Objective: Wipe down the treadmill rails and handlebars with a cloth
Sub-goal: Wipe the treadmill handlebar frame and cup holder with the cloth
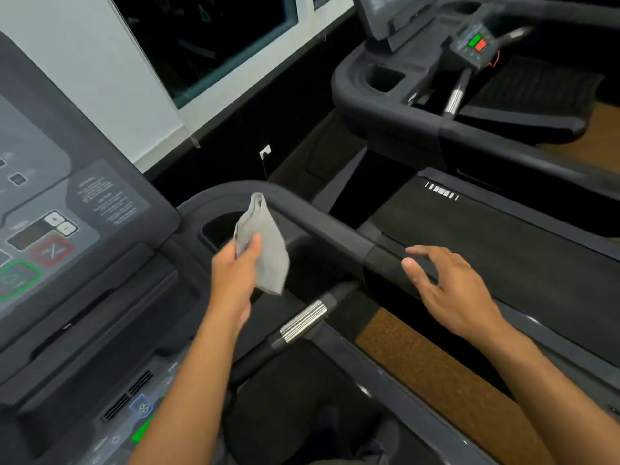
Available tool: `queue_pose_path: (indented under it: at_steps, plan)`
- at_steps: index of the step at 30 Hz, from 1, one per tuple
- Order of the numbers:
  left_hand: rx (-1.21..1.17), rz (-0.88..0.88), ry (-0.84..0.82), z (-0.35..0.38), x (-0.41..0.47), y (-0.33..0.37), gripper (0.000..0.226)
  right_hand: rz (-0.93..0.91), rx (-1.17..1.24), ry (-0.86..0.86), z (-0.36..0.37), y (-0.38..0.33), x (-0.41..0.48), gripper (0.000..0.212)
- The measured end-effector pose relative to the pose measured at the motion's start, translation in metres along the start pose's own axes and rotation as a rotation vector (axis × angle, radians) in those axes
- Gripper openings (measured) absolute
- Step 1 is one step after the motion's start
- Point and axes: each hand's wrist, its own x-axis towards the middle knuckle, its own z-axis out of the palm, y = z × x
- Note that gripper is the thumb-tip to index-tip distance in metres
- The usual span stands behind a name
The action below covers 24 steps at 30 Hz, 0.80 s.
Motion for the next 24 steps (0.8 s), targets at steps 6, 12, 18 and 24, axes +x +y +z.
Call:
queue_pose_path:
  at_steps: [6,12,18,24]
  plan:
    - [1.437,0.336,-0.192,0.042,0.113,-0.023,0.05,0.009,0.001,-0.005,0.014,-0.017,-0.001,0.049]
    - [1.881,0.65,-0.352,0.062,0.091,-0.049,0.071,0.017,0.007,-0.002,0.03,-0.037,-0.002,0.051]
    - [1.841,0.773,-0.438,0.023,0.109,-0.042,0.064,0.016,0.001,-0.014,0.042,-0.055,0.001,0.052]
    - [1.907,0.406,-0.265,0.01,0.176,0.013,0.037,0.038,-0.027,-0.02,0.048,-0.059,0.0,0.053]
